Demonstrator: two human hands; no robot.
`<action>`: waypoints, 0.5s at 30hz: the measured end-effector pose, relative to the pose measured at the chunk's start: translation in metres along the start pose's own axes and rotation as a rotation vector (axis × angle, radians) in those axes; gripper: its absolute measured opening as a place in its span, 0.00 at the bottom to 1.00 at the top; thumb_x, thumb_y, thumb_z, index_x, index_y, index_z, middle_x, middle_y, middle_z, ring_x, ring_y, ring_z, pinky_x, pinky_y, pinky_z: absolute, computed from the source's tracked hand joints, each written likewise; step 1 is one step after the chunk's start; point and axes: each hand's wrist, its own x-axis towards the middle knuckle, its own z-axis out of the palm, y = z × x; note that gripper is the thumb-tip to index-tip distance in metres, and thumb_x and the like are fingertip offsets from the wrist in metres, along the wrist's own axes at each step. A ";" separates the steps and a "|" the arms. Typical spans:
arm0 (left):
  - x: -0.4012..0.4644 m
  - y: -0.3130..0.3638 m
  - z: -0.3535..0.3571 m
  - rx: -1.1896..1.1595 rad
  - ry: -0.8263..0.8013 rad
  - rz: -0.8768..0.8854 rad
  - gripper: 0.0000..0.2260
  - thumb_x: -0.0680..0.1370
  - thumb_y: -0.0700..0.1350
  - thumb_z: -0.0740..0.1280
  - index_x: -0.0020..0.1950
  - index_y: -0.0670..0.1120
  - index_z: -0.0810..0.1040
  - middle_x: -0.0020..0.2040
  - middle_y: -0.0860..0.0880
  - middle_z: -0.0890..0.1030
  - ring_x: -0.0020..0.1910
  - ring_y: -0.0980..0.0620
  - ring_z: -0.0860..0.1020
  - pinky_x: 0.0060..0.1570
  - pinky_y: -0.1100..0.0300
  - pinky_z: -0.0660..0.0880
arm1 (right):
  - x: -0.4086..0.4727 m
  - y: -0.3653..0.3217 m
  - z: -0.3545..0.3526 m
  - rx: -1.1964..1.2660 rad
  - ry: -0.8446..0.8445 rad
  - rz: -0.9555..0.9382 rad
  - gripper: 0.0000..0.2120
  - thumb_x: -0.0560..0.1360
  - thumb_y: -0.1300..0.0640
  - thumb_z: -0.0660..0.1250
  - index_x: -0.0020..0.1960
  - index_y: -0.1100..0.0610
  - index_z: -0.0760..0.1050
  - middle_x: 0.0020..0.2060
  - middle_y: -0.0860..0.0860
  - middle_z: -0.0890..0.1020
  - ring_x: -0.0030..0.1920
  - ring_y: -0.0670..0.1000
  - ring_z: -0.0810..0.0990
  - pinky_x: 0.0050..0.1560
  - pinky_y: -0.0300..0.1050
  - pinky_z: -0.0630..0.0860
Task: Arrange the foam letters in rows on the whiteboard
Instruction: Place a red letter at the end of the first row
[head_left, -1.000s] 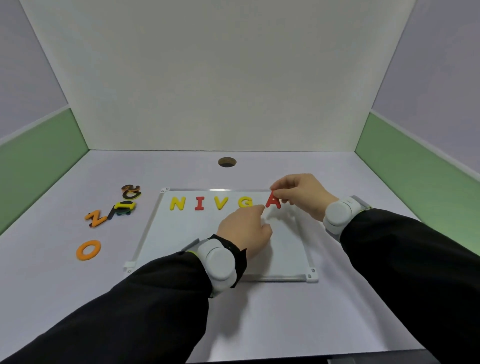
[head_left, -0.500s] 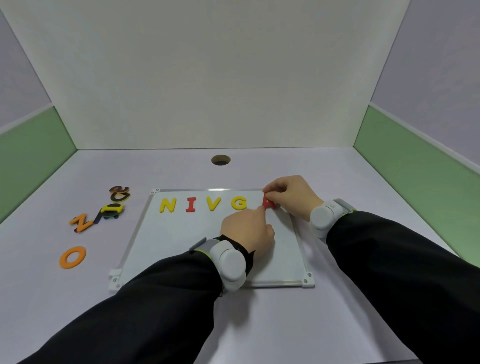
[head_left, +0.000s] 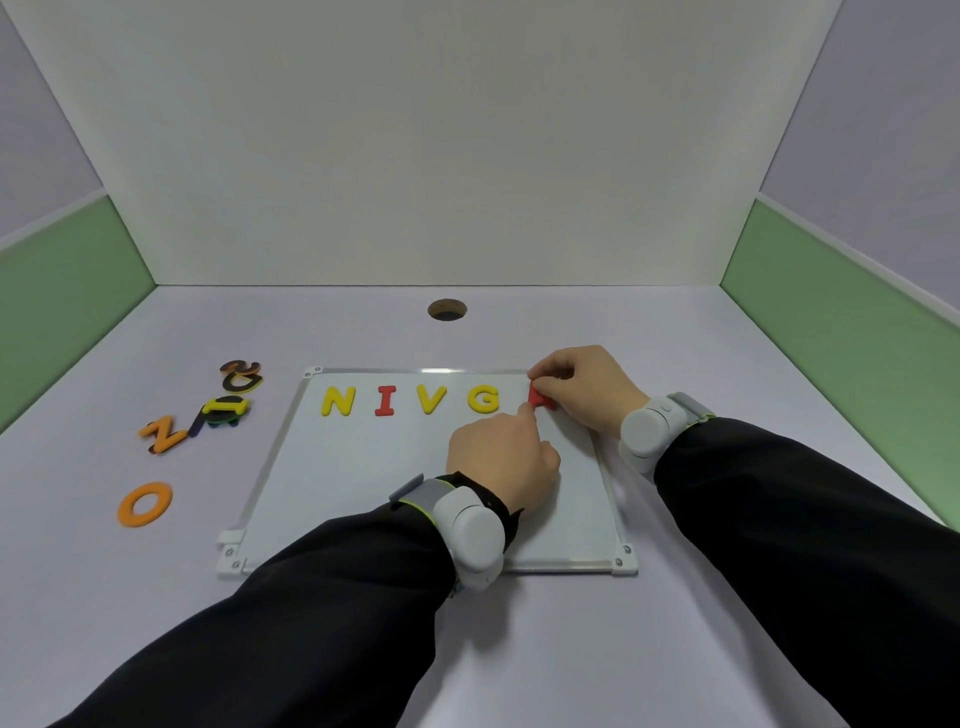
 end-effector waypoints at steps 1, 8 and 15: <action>0.000 0.000 0.000 0.000 0.000 -0.003 0.19 0.80 0.52 0.54 0.69 0.46 0.67 0.43 0.48 0.75 0.38 0.47 0.72 0.37 0.55 0.66 | 0.000 0.000 0.001 -0.005 0.003 -0.001 0.08 0.73 0.64 0.66 0.46 0.55 0.83 0.36 0.51 0.87 0.35 0.46 0.81 0.47 0.42 0.81; 0.000 -0.001 0.001 -0.020 -0.017 -0.015 0.20 0.80 0.51 0.55 0.70 0.46 0.67 0.41 0.49 0.73 0.38 0.46 0.72 0.37 0.56 0.66 | 0.003 0.002 0.003 -0.071 0.006 -0.009 0.08 0.75 0.62 0.67 0.49 0.57 0.84 0.40 0.52 0.87 0.40 0.51 0.84 0.52 0.45 0.82; -0.001 -0.001 0.000 -0.031 -0.029 -0.027 0.19 0.80 0.51 0.55 0.70 0.46 0.67 0.41 0.49 0.73 0.38 0.46 0.73 0.37 0.56 0.67 | 0.003 0.000 0.002 -0.024 0.024 0.052 0.20 0.75 0.72 0.56 0.55 0.61 0.83 0.52 0.57 0.85 0.54 0.53 0.82 0.56 0.41 0.76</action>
